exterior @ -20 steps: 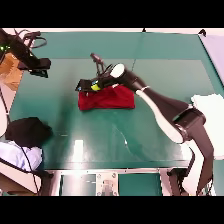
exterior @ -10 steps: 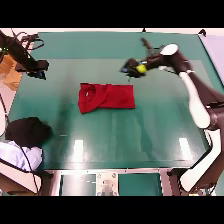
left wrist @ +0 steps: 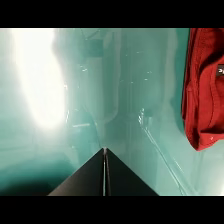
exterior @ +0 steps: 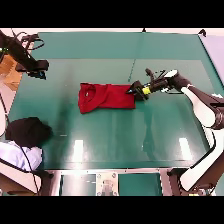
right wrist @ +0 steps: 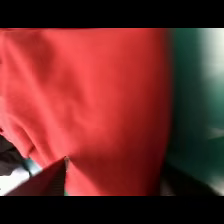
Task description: Fold the shirts.
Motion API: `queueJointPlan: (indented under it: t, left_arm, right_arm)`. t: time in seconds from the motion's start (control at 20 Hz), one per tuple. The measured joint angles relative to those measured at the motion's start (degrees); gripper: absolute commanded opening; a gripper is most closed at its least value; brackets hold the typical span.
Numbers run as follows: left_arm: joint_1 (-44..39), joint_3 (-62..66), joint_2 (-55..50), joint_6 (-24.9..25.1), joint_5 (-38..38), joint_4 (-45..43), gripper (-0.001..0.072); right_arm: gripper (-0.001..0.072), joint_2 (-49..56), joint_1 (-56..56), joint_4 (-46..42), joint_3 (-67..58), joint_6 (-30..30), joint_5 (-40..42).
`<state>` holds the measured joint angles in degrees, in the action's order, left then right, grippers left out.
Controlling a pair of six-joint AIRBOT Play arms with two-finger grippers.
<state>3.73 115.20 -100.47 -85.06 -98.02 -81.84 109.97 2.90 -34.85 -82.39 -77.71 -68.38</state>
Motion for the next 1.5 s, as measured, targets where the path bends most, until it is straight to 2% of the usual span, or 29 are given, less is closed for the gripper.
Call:
queueJointPlan:
  t: [0.05,0.1,0.25,0.45,0.8,1.15,1.5]
  left_arm:
    - [0.0,0.0,0.0,0.0,0.0,0.0,0.0024]
    - [0.1,0.0,0.0,0.0,0.0,0.0,0.0024]
    - [0.0,0.0,0.0,0.0,-0.1,0.0,0.0024]
    - [0.0,0.0,0.0,0.0,-0.2,0.0,0.0025]
    - [0.0,0.0,0.0,0.0,-0.4,0.0,0.0025]
    - [0.0,0.0,0.0,0.0,-0.4,1.3,0.0024]
    - [0.0,-0.3,0.0,0.0,-0.1,3.4,0.0025]
  right_arm:
    - [0.0039,0.2,1.0,0.6,0.1,0.6,1.2]
    - [0.0017,0.3,1.8,1.9,-0.4,1.2,1.3]
    - [0.0015,-1.6,2.8,4.5,-3.9,2.3,0.5]
    - [0.0016,-8.9,-3.4,4.2,-11.1,0.1,-2.2]
    - [0.0016,-21.9,-27.6,3.3,-16.7,-5.6,-9.2]
    - [0.0015,-24.6,-53.8,-3.3,-17.3,-7.5,-14.5]
    - [0.0015,-25.9,-66.1,-12.6,-16.9,-8.6,-18.9]
